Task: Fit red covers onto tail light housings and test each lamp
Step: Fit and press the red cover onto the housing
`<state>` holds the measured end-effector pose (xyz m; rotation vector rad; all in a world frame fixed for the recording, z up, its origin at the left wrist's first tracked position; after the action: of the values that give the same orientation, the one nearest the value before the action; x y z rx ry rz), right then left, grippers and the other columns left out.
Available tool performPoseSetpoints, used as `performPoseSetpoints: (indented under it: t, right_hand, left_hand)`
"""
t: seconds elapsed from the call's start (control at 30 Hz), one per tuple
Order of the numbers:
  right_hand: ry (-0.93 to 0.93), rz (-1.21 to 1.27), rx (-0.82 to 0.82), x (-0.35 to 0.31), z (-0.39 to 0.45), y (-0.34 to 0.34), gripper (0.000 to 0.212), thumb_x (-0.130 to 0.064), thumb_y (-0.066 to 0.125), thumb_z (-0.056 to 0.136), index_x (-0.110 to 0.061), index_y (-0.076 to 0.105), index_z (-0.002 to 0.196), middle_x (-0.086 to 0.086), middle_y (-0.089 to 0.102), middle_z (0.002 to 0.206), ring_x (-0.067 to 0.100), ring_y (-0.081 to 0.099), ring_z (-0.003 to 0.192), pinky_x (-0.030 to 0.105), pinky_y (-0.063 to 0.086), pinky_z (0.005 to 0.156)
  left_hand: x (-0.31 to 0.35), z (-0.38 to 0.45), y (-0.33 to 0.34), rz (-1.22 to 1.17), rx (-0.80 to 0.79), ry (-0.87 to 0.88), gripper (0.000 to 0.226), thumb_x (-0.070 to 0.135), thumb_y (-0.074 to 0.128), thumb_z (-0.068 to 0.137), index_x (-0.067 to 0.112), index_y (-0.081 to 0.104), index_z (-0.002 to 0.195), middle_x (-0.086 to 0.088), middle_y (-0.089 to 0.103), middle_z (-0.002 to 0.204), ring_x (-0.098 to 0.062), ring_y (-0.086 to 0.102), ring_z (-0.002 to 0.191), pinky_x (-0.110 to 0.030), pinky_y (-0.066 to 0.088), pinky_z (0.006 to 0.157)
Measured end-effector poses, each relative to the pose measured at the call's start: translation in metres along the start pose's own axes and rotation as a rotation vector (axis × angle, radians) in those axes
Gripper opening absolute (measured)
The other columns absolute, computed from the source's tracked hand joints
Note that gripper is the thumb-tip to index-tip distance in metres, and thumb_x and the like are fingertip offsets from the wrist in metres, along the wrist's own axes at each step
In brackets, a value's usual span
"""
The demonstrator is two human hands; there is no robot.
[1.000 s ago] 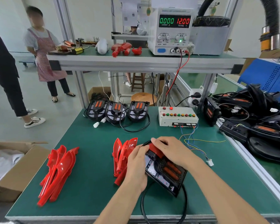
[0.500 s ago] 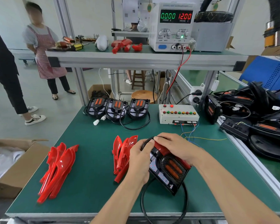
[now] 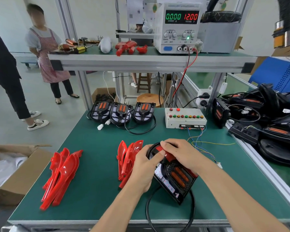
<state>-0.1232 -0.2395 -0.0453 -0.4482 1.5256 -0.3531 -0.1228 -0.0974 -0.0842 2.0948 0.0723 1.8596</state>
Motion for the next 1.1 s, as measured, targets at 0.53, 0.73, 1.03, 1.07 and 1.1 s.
performPoseSetpoints:
  t: [0.53,0.73,1.03,1.07,1.1]
  right_hand:
    - [0.046,-0.073,-0.092,0.036,-0.028,-0.023,0.04,-0.059,0.056,0.094,-0.023,0.069,0.082,-0.011,0.064,0.069,0.004,0.055,0.063,0.018,0.044,0.064]
    - [0.022,-0.081,0.096,0.047,-0.038,-0.02,0.04,-0.048,0.058,0.099,-0.017,0.067,0.075,-0.01,0.057,0.06,0.007,0.05,0.056,0.024,0.042,0.057]
    - [0.213,-0.045,0.406,0.077,-0.065,-0.025,0.058,-0.048,0.058,0.098,0.003,0.067,0.073,0.0,0.054,0.055,0.016,0.042,0.054,0.033,0.035,0.059]
    - [0.241,-0.013,0.417,0.083,-0.066,-0.024,0.059,-0.048,0.058,0.098,0.005,0.068,0.074,0.002,0.057,0.057,0.017,0.044,0.056,0.033,0.036,0.06]
    - [0.263,0.013,0.421,0.087,-0.067,-0.022,0.061,-0.048,0.058,0.098,0.007,0.067,0.075,0.005,0.059,0.058,0.018,0.046,0.058,0.033,0.037,0.062]
  left_hand:
    - [0.0,0.002,-0.007,-0.061,0.083,-0.071,0.019,0.004,0.072,0.092,0.008,0.066,0.11,-0.017,0.077,0.102,-0.038,0.072,0.096,-0.051,0.059,0.092]
    - [-0.005,0.006,-0.001,0.02,0.076,-0.081,0.017,0.01,0.071,0.095,0.006,0.068,0.11,-0.017,0.077,0.101,-0.042,0.072,0.1,-0.052,0.06,0.091]
    - [0.026,-0.007,-0.021,0.46,0.187,0.163,0.011,0.033,0.064,0.099,0.028,0.067,0.108,0.017,0.071,0.1,0.01,0.063,0.091,-0.005,0.046,0.08]
    - [0.036,-0.013,-0.036,0.546,0.26,0.227,0.004,0.028,0.066,0.096,0.028,0.068,0.1,0.018,0.071,0.089,0.007,0.063,0.085,-0.005,0.044,0.074]
    - [0.046,-0.019,-0.051,0.654,0.332,0.283,0.005,0.024,0.066,0.093,0.027,0.068,0.091,0.017,0.07,0.081,0.002,0.063,0.079,-0.007,0.044,0.07]
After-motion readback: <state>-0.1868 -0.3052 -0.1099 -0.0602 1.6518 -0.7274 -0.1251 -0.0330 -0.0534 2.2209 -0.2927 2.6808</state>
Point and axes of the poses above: each hand's wrist, its own z-axis towards the middle knuckle, its own y-axis out of the palm, x = y × z, the point moved 6 cm from there along z, towards the middle knuckle
